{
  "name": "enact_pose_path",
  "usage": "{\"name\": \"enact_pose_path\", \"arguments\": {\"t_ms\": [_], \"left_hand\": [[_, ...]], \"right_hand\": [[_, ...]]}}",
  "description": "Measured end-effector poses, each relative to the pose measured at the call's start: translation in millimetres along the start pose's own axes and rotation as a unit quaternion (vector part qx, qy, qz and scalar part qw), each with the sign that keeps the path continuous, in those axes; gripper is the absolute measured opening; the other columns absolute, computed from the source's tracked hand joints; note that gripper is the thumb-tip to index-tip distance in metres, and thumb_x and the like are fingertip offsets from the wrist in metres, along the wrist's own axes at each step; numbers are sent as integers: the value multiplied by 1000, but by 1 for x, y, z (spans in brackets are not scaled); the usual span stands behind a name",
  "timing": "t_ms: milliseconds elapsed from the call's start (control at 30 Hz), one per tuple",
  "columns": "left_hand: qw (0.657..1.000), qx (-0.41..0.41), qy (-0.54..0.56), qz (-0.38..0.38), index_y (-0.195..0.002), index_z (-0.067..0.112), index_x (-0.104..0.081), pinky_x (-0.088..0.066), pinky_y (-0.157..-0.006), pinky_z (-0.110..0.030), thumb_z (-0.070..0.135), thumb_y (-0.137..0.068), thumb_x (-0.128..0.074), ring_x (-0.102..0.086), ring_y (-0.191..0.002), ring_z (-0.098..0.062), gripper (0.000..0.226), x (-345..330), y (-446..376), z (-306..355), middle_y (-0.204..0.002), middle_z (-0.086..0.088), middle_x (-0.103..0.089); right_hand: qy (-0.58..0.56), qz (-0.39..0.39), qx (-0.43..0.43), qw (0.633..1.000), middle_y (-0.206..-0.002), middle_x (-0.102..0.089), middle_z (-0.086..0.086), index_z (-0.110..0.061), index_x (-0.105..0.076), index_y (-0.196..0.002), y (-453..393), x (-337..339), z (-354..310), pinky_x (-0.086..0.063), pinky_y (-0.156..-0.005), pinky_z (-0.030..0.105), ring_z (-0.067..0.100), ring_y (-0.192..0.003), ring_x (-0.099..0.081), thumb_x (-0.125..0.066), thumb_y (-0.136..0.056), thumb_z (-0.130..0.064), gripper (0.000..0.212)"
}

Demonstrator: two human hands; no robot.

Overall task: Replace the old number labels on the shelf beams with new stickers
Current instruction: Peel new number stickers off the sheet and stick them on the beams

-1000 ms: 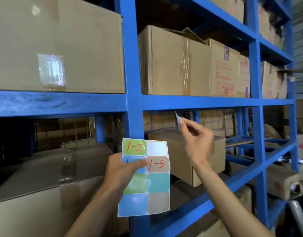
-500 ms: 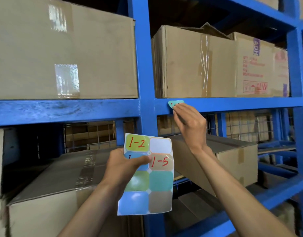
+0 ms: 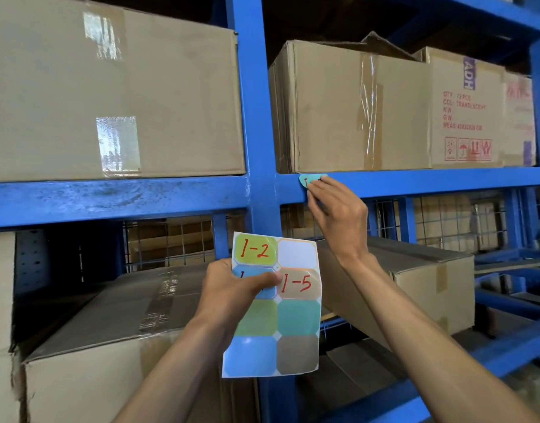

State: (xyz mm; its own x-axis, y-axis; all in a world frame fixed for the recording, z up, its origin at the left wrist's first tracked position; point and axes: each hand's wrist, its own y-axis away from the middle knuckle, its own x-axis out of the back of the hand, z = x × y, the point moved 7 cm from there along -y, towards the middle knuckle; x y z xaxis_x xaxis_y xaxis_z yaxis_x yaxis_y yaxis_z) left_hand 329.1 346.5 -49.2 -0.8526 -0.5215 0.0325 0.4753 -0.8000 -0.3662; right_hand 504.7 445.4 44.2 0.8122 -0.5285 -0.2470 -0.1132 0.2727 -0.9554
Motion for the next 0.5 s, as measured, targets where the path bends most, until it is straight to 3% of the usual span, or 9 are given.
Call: {"name": "enact_pose_path", "arguments": {"t_ms": [267,500], "left_hand": [[1000,11,-5,1,-101,14,-69,-61,-79,-51,14,-71,-86,-74,-87,-29,34,-4,-1,-3,-93,-7,-78],[1000,12,-7,3,-103,11,-71,-60,-80,-55,13,-71,-85,-75,-87,-32,35,3,-3,-4,-93,-9,-79]], "right_hand": [[2,-30,-22,999,-102,-77,10,-2,-77,-101,0,-3,0,-56,-95,41,24,-103,-72,-72,-87,-9,16],[-3,-71,-38,997,-105,-74,11,-5,-78,-99,-2,-4,4,-58,-86,41,26,-106,-68,-71,-88,-16,17]]}}
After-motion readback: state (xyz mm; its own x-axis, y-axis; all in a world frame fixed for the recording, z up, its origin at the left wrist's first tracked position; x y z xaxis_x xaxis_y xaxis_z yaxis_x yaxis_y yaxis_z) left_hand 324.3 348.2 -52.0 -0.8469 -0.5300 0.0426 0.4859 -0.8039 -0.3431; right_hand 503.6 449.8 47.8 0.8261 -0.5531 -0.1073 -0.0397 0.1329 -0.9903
